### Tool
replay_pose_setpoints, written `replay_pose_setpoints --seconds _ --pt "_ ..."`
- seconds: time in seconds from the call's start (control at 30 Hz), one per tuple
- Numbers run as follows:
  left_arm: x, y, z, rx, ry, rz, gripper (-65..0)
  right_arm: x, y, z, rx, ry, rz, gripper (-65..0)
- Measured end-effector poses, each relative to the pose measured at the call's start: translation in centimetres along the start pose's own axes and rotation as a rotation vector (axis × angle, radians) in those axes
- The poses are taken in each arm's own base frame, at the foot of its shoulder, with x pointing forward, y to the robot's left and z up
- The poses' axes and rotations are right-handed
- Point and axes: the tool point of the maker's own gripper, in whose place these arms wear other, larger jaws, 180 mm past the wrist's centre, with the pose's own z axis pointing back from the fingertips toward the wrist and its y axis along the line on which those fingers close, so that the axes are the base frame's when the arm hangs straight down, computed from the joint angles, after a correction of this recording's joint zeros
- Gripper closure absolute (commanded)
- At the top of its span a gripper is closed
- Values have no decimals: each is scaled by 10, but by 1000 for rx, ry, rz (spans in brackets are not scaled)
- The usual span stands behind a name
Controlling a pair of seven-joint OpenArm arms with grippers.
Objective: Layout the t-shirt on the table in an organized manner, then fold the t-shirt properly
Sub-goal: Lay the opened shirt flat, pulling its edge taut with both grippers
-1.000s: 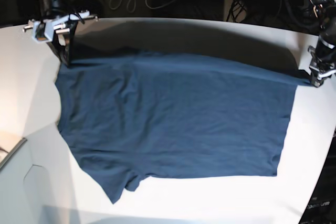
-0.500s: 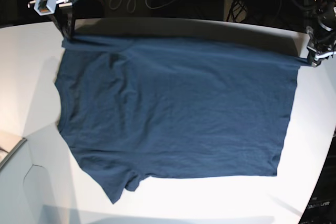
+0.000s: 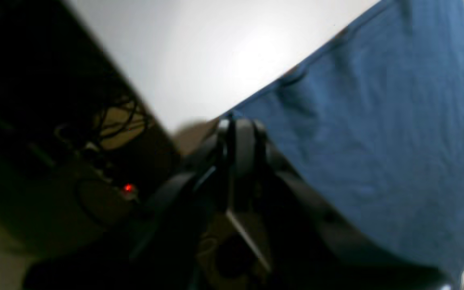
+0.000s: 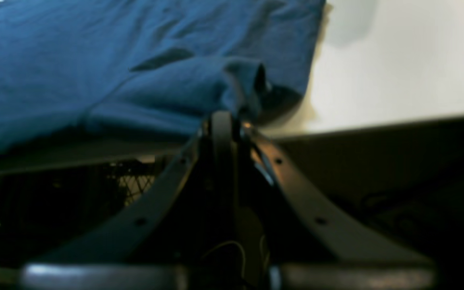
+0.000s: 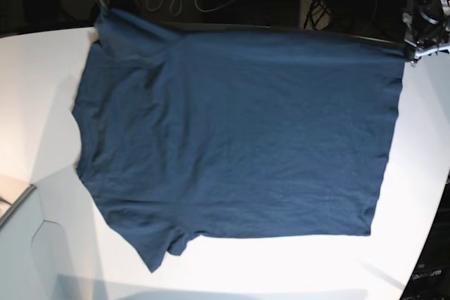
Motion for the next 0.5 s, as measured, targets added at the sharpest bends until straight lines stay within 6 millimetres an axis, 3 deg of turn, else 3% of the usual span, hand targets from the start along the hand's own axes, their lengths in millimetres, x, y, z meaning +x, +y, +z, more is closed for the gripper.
replay_pose_setpoints --seconds 0.13,0.33,0.5 --pt "-2 2 3 1 6 -7 -2 2 0 11 -8 -36 -10 0" --pt "-2 3 5 2 4 -10 -2 5 14 11 26 -65 -34 0" --pt "3 -9 6 -24 -12 -20 -2 9 16 2 33 -89 -37 0"
